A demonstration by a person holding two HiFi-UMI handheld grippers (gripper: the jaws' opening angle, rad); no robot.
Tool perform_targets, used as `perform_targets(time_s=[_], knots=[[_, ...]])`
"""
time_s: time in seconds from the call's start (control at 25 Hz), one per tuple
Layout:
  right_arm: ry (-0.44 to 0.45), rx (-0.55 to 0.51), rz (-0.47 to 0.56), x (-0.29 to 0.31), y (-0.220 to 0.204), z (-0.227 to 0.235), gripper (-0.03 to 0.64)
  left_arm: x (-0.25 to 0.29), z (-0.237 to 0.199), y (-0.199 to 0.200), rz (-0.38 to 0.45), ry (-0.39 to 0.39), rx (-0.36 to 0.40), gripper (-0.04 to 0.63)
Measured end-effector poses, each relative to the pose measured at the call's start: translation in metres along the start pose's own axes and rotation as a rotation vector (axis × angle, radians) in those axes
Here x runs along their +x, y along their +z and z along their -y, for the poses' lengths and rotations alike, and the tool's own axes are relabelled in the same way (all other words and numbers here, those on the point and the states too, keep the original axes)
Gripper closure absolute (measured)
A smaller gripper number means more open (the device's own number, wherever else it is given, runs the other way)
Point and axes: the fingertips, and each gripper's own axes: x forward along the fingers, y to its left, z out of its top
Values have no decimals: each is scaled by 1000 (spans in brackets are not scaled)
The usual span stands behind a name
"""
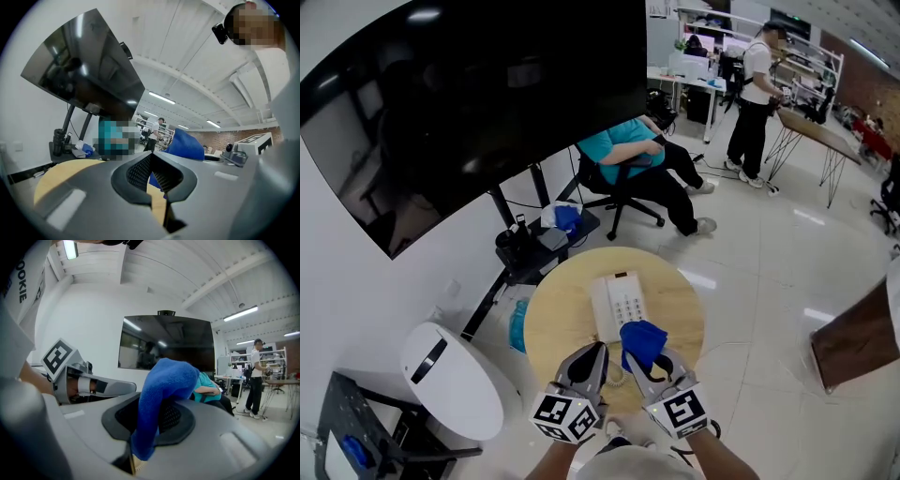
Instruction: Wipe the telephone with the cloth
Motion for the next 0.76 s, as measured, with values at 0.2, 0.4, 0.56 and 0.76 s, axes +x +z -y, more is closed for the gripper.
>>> perform_targets(time_s=[0.2, 0.4, 0.56, 0.76], knots=[[26, 18, 2, -19, -8, -8, 557, -11, 23, -6, 8, 50, 64, 595], [44, 27, 2, -35, -12, -10, 557, -17, 38, -10, 11, 82, 84, 595], [61, 31, 7, -46, -14, -12, 557, -20, 52, -8, 15, 92, 94, 595], [69, 33, 1, -59, -20, -12, 557, -20, 67, -11, 26, 93, 132, 595]])
